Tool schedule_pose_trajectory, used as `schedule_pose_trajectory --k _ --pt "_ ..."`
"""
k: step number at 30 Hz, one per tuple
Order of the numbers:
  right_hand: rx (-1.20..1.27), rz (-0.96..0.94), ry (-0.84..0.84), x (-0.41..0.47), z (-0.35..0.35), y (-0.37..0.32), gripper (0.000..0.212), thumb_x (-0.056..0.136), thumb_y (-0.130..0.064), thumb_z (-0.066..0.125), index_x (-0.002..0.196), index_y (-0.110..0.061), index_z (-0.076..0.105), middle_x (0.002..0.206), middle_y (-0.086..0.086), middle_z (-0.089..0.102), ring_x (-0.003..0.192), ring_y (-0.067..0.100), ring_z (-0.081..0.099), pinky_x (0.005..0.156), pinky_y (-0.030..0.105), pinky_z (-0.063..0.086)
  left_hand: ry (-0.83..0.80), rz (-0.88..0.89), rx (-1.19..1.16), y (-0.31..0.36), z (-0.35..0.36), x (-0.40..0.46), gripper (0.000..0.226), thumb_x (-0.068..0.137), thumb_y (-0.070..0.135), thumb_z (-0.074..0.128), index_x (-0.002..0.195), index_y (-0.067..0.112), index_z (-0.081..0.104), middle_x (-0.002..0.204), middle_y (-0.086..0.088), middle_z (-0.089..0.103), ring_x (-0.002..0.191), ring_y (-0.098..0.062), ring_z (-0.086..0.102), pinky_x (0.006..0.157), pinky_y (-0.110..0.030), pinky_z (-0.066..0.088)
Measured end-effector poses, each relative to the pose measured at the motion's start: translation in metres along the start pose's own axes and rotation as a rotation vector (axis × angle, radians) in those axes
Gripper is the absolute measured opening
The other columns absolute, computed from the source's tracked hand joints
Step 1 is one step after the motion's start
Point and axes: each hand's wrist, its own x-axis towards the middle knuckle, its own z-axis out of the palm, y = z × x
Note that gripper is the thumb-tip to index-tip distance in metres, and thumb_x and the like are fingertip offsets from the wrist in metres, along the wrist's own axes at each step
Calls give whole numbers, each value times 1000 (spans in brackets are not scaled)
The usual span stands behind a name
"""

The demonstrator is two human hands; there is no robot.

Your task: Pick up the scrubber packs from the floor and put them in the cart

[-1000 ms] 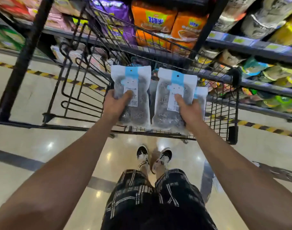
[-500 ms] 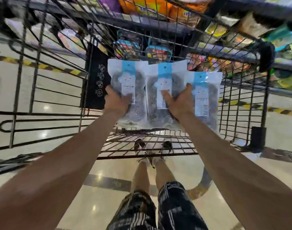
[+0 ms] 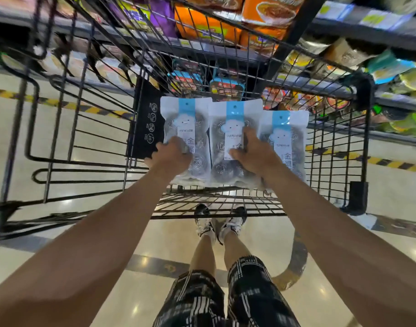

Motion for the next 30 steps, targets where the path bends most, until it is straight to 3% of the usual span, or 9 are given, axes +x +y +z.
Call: schedule_pose_trajectory --k 2,4,7,10,13,17,24,26,30 --pt "-96 2 -21 -8 -20 -5 69 82 -74 53 139 -36 47 126 16 67 111 39 65 98 53 54 46 25 23 1 -14 -15 52 97 50 45 142 23 45 135 -16 51 123 -41 54 107 -58 36" --pt "-161 -6 -19 -29 -45 -18 68 86 -74 47 131 -24 58 123 16 67 114 37 63 97 49 54 117 106 47 2 -31 -37 52 99 50 41 137 16 50 128 -16 57 116 -39 59 103 -58 44" --pt "-244 -54 140 -71 -82 -33 80 89 -75 39 138 -13 56 124 19 65 116 39 61 97 49 52 267 254 125 7 -60 -80 50 100 48 42 133 13 57 123 -16 62 111 -39 62 96 -54 50" --pt "-321 -134 310 -115 -110 -36 99 78 -83 22 143 -15 54 132 18 61 121 42 56 98 52 51 457 390 247 17 -84 -129 50 97 49 40 126 15 63 119 -14 65 110 -39 64 93 -50 49" --pt "-378 -182 434 -161 -129 -28 90 84 -77 24 144 -16 52 143 15 56 130 42 49 106 52 44 561 516 250 29 -93 -175 69 86 55 23 122 15 66 122 -13 66 112 -39 62 97 -51 45" --pt "-347 -178 583 -212 -151 -5 69 95 -59 45 141 -9 57 143 19 57 131 40 51 113 49 37 469 582 178 52 -92 -223 75 84 56 21 143 24 53 149 -8 50 136 -36 45 112 -57 32" --pt "-179 -3 816 -310 -164 84 71 90 -56 44 133 -4 62 129 23 63 117 45 58 100 51 46 416 813 364 123 -52 -293 74 88 62 25 155 31 36 164 -6 32 152 -38 21 120 -60 15" --pt "-162 112 834 -351 -156 127 73 91 -56 43 139 -4 59 138 23 59 124 46 55 105 51 42 431 911 422 146 -26 -322 79 84 63 20 153 30 41 161 -7 36 151 -41 24 118 -62 18" --pt "-55 384 853 -447 -122 219 73 95 -57 45 148 -8 52 154 19 48 139 44 45 116 51 33 403 1107 488 187 51 -376 66 83 58 36 131 21 62 142 -11 55 136 -41 44 107 -62 36"
